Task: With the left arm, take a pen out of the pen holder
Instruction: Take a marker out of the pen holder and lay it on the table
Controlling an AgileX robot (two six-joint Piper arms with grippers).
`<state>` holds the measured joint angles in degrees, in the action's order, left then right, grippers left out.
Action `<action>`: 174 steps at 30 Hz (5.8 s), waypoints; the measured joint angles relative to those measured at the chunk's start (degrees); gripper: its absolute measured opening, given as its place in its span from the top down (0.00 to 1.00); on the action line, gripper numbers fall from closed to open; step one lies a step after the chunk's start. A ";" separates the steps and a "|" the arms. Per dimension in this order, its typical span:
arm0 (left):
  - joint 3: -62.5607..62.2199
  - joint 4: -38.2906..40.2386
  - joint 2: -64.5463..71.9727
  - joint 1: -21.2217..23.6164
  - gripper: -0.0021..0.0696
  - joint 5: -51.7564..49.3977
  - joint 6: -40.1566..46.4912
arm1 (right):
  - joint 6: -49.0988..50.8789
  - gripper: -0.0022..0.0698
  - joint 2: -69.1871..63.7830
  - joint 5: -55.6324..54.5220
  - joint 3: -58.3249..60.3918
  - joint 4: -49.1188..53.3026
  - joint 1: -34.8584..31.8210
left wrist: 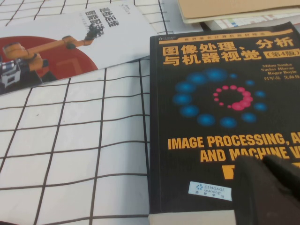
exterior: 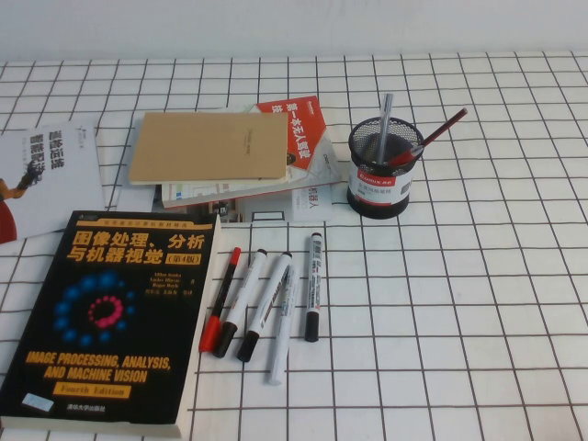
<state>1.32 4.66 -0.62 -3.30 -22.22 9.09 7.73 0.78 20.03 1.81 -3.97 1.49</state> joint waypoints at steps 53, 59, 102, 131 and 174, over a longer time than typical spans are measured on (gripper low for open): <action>-34.77 62.33 38.62 0.00 0.97 -9.03 58.14 | 0.00 0.99 0.00 0.00 0.00 0.00 0.00; -41.87 73.95 56.42 -2.74 0.97 -15.34 76.08 | 0.00 0.99 0.00 0.00 0.00 0.00 0.00; -87.71 92.74 118.68 -31.51 0.33 -0.08 124.46 | 0.00 0.99 0.00 0.00 0.00 0.00 0.00; -94.19 93.12 125.20 -31.51 0.68 -0.86 128.38 | 0.00 0.99 0.00 0.00 0.00 0.00 0.00; -94.28 88.92 102.93 -31.86 0.88 9.88 108.51 | 0.00 0.99 0.00 0.00 0.00 0.00 0.00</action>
<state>-92.96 93.58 102.31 -35.16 -12.34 117.60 7.73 0.78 20.03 1.81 -3.97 1.49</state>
